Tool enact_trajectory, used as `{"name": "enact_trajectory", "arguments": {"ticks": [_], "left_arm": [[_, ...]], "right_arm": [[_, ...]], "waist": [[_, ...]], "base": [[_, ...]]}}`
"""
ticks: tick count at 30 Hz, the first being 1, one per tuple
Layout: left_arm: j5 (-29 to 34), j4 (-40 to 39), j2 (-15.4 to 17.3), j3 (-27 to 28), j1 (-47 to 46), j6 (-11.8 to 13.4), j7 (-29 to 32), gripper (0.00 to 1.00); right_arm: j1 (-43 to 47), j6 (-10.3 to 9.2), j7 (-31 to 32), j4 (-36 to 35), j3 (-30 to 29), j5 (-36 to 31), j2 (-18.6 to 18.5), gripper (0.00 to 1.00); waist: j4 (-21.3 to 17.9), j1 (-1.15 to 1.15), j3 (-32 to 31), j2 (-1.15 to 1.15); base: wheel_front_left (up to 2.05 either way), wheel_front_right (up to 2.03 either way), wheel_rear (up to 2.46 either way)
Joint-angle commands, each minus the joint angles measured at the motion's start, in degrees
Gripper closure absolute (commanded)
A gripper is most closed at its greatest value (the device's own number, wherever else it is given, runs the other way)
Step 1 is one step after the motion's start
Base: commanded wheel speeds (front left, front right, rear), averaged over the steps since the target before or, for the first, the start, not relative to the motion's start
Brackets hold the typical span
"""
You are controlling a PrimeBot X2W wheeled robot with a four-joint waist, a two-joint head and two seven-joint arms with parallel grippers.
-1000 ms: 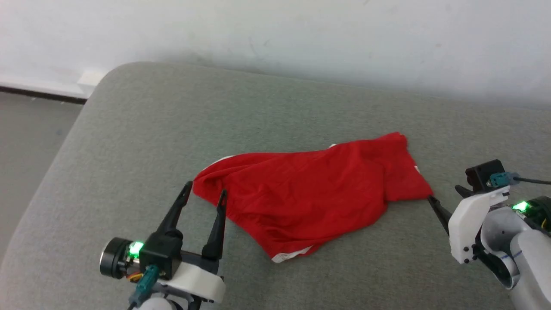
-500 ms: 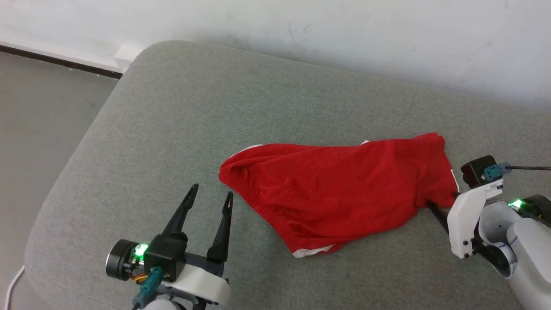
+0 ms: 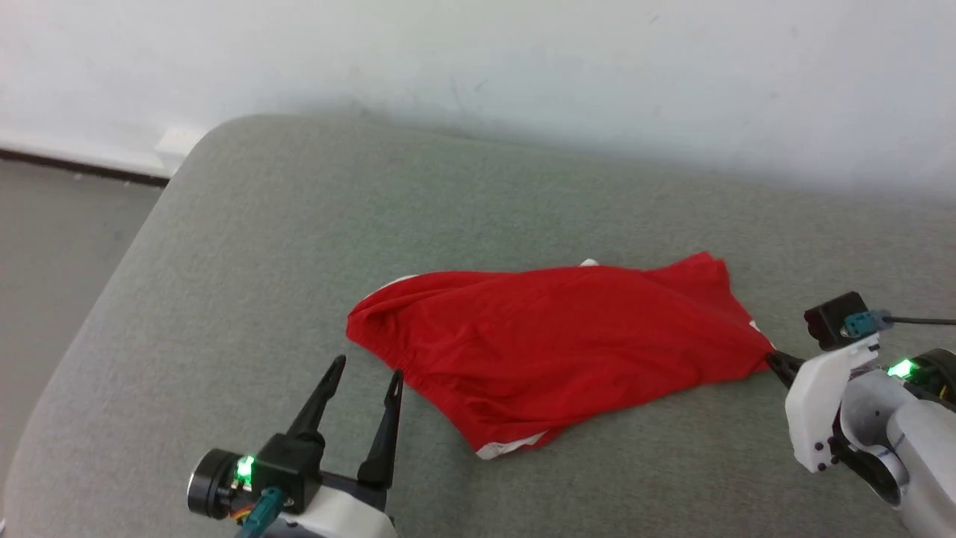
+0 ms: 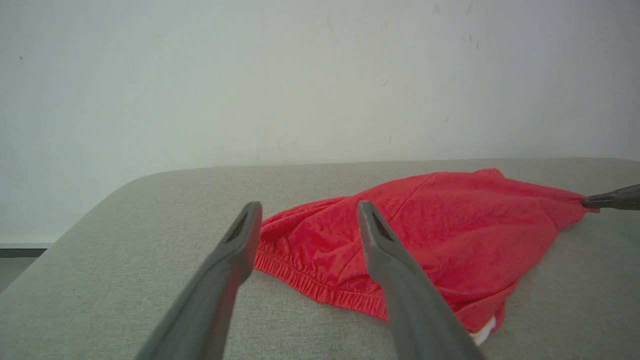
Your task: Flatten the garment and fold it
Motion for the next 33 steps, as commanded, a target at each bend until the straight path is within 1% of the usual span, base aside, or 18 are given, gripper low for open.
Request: {"name": "enact_trajectory", "arguments": {"ticks": [1,4,7,10,12,14,16,18,19,21,24,26,29,32,33], "left_arm": [[0.09,0.03,-0.43,0.40,1.14,-0.37,-0.27,0.00],[-0.13,0.18,-0.81,0.67,2.62,-0.62,-0.27,0.00],[-0.20,0.31,-1.25,0.76,3.81,-0.90,-0.27,0.00],[-0.01,0.33,-1.73,0.68,4.29,-1.20,-0.27,0.00],[0.15,0.36,-2.10,0.46,4.47,-1.37,-0.27,0.00],[0.14,0.31,-2.49,0.40,4.37,-1.51,-0.27,0.00],[0.19,0.31,-2.78,0.37,4.07,-1.72,-0.27,0.00],[0.39,0.38,-3.05,0.12,3.45,-1.97,-0.27,0.00],[0.51,0.45,-3.18,-0.15,3.00,-2.19,-0.27,0.00],[0.71,0.63,-3.43,-0.59,1.92,-2.53,-0.27,0.00],[0.87,1.02,-3.79,-1.05,0.46,-2.79,-0.27,0.00],[0.96,1.27,-4.00,-1.46,-0.32,-2.97,-0.27,0.00],[1.05,1.62,-4.26,-2.06,-1.19,-3.19,-0.27,0.00],[1.07,1.91,-4.46,-2.38,-1.71,-3.22,-0.27,0.00],[1.07,1.91,-4.46,-2.38,-1.71,-3.22,-0.27,0.00]], "right_arm": [[1.77,-0.05,-0.04,-2.24,0.30,0.86,-1.37,1.00],[4.81,-0.05,2.55,-8.14,0.67,2.56,-4.47,1.00],[8.67,-0.05,8.05,-15.93,-0.55,4.89,-8.52,1.00],[13.56,-0.05,15.52,-24.34,-4.84,8.38,-11.99,1.00],[16.96,-0.05,21.17,-29.72,-9.07,10.32,-13.31,1.00],[19.86,-0.05,26.36,-34.51,-13.98,11.49,-13.12,1.00],[21.44,-0.05,30.45,-38.59,-18.58,12.40,-11.04,1.00],[21.38,-0.05,33.21,-41.10,-21.99,10.58,-9.16,1.00],[21.03,-0.05,34.40,-41.64,-22.74,8.96,-8.62,1.00],[19.41,-0.05,35.83,-40.28,-24.68,6.92,-5.99,1.00],[15.66,-0.05,36.43,-35.22,-25.34,3.35,-3.63,1.00],[12.71,-0.05,35.00,-30.33,-25.64,0.51,-2.78,1.00],[8.60,-0.05,30.51,-22.86,-25.70,-3.96,-2.11,1.00],[5.85,-0.05,27.14,-15.18,-25.62,-6.95,-1.03,1.00],[5.85,-0.05,27.14,-15.18,-25.62,-6.95,-1.03,1.00]], "waist": [[-3.35,0.00,-3.18,0.00],[-5.34,0.00,-4.94,0.00],[-6.90,0.00,-6.08,0.00],[-7.37,0.00,-6.50,0.00],[-7.19,0.00,-6.58,0.00],[-6.57,0.00,-6.13,0.00],[-5.59,0.00,-5.32,0.00],[-4.28,0.00,-4.19,0.00],[-3.44,0.00,-3.57,0.00],[-1.80,0.00,-2.28,0.00],[0.52,0.00,-0.61,0.00],[2.04,0.00,0.23,0.00],[4.10,0.00,1.24,0.00],[5.63,0.00,1.88,0.00],[5.63,0.00,1.88,0.00]], "base": [[0.00,0.00,0.00],[0.00,0.00,0.00],[0.00,0.00,0.00],[0.00,0.00,0.00],[0.00,0.00,0.00],[0.00,0.00,0.00],[0.00,0.00,0.00],[0.00,0.00,0.00],[0.00,0.00,0.00],[0.00,0.00,0.00],[0.00,0.00,0.00],[0.00,0.00,0.00],[0.00,0.00,0.00],[0.00,0.00,0.00],[0.00,0.00,0.00]]}}
